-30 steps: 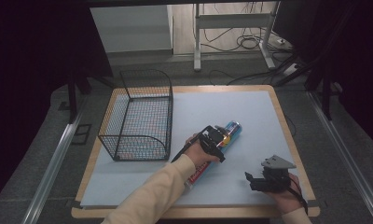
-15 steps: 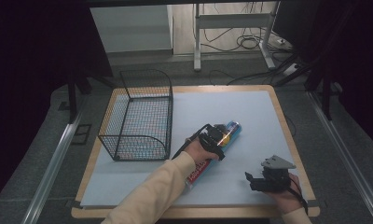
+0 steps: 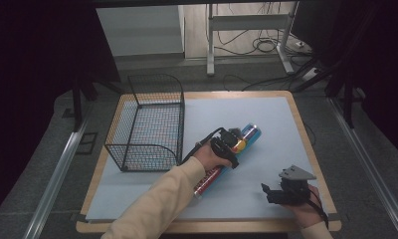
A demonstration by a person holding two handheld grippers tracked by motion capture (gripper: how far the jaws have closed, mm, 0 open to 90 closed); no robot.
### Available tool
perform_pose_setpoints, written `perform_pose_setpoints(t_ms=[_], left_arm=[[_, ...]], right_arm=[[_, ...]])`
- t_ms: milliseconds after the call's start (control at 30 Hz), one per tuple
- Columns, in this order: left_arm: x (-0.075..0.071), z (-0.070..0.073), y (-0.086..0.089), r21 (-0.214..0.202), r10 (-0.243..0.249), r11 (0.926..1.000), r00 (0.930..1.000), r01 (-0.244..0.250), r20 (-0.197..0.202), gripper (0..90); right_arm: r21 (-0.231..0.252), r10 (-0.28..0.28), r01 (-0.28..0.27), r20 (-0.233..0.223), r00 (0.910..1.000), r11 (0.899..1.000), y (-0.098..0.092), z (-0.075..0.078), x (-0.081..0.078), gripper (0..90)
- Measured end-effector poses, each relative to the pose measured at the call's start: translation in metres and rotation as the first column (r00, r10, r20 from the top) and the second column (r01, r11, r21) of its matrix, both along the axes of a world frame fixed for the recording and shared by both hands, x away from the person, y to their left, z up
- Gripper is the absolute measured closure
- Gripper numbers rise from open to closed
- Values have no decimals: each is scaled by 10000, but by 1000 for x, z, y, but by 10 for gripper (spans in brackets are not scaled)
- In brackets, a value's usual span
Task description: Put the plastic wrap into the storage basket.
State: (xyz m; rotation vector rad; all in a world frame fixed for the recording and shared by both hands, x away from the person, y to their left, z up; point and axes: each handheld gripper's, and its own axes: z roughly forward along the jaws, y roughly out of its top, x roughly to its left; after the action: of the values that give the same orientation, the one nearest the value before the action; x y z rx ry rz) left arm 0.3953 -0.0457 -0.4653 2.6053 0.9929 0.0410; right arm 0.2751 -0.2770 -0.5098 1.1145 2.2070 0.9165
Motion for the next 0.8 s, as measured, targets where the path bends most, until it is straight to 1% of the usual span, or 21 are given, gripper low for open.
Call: perform_pose_setpoints(t_ms=[33,67,200,267,333,367,500,533,567,633,667,700,800], left_arm=[[0,6,3,-82,-17,10000,10000,18,79,311],[0,6,3,-82,-17,10000,10000,18,79,311],[0,20,9,-193,-33,9998,9996,38,264,313],[0,26,13,-342,-51,9994,9993,64,378,314],[0,31,16,-459,2,9989,9990,18,442,315],[0,34,19,-584,84,9983,9986,-53,525,315],[0,38,23,-639,134,9979,9983,-98,569,316],[1,39,24,-593,65,9982,9982,-30,603,316],[0,41,25,-612,98,9981,9978,-57,659,316],[0,45,28,-643,159,9979,9972,-111,737,317],[0,50,31,-736,198,9972,9963,-136,838,317],[0,50,31,-736,198,9972,9963,-136,838,317],[-1,56,34,-750,207,9971,9955,-138,925,317]], right_arm=[[20,-2,2,-6,10000,10000,0,0,0,88],[14,1,-1,7,10000,10000,0,0,0,88],[22,6,-6,6,10000,10000,0,0,0,88],[12,9,-9,-4,10000,10000,0,0,0,87],[14,4,-4,-17,10000,10000,0,0,0,88],[4,6,-6,-24,10000,10000,0,0,0,88],[6,2,-2,-21,10000,10000,0,0,0,88],[10,-7,7,-21,10000,10000,0,0,0,88],[15,-13,13,-11,10000,10000,0,0,0,88],[18,-19,19,-14,10000,10000,0,0,0,88],[10,-20,20,-38,10000,10000,0,0,0,88],[10,-20,20,-38,10000,10000,0,0,0,88],[-22,-20,20,-20,10000,10000,0,0,0,88]])
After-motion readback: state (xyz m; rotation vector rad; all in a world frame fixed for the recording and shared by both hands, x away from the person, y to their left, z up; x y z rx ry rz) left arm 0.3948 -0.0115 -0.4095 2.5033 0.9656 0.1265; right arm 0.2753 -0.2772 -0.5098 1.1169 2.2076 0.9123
